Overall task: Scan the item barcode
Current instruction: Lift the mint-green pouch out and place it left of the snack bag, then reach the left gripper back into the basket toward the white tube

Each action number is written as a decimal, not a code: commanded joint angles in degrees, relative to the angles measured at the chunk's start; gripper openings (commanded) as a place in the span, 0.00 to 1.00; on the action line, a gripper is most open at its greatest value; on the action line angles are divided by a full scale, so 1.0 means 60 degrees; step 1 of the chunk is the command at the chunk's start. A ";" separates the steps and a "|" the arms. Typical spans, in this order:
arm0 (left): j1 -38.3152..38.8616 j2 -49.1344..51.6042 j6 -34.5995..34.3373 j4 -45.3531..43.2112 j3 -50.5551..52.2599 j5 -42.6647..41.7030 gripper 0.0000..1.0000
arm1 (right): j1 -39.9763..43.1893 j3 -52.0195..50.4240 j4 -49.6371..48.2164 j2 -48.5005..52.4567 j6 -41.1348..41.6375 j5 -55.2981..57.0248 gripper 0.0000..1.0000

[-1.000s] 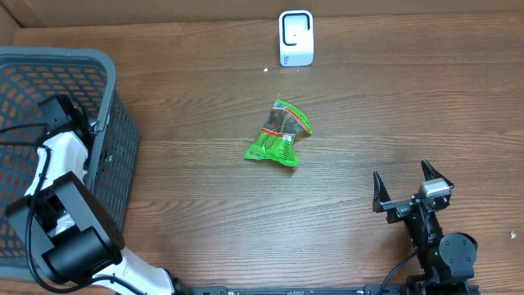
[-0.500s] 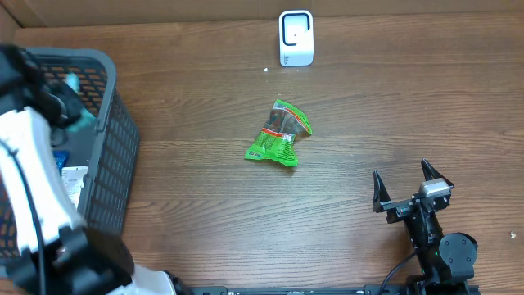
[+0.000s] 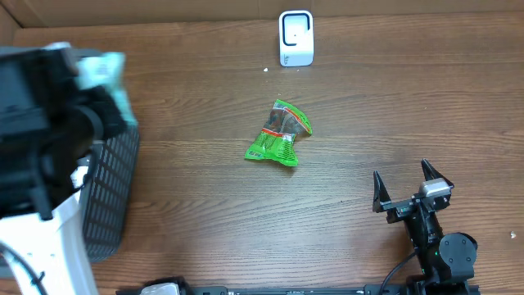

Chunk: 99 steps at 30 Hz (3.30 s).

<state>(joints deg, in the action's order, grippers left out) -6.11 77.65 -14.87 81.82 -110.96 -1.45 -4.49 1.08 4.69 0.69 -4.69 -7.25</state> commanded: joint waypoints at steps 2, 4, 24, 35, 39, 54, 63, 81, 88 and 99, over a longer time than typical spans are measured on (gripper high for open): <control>0.1515 0.0364 -0.0594 -0.0477 0.1617 0.0087 0.06 | 0.0040 -0.0084 -0.0051 -0.0084 -0.0007 -0.0025 1.00; 0.1894 0.0470 -0.0925 -0.1184 0.2703 0.0135 0.08 | 0.0040 -0.0084 -0.0051 -0.0087 -0.0007 -0.0025 1.00; 0.2470 0.4692 -0.1031 -0.7002 0.7063 -0.0605 0.32 | 0.0040 -0.0084 -0.0051 -0.0084 -0.0007 -0.0025 1.00; 0.2433 0.3723 -0.1060 -0.4105 0.4186 -0.0237 0.61 | 0.0040 -0.0084 -0.0051 -0.0084 -0.0007 -0.0025 1.00; 0.2448 0.3034 -0.0903 -0.2463 0.2051 0.0357 0.61 | 0.0040 -0.0084 -0.0051 -0.0084 -0.0007 -0.0025 1.00; -0.1738 0.0714 -0.0579 0.1381 -0.0124 0.2455 0.76 | 0.0040 -0.0084 -0.0051 -0.0084 -0.0007 -0.0025 1.00; -0.7020 0.0747 -0.0561 0.0215 0.1585 0.0324 0.74 | 0.0040 -0.0084 -0.0051 -0.0084 -0.0007 -0.0025 1.00; -0.7344 0.2641 0.2269 -0.3818 0.5854 0.0047 0.82 | 0.0040 -0.0084 -0.0051 -0.0084 -0.0007 -0.0025 1.00; -0.7344 0.3916 0.3665 -0.3439 0.5850 0.0178 0.73 | 0.0040 -0.0084 -0.0051 -0.0084 -0.0011 -0.0025 1.00; -0.7304 0.4725 0.3657 -0.3861 0.5887 0.1053 0.68 | 0.0040 -0.0084 -0.0051 -0.0087 -0.0007 -0.0025 1.00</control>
<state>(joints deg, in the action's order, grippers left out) -50.02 104.33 5.78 59.40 -75.96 3.11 -4.49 1.08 4.67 0.69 -4.71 -7.25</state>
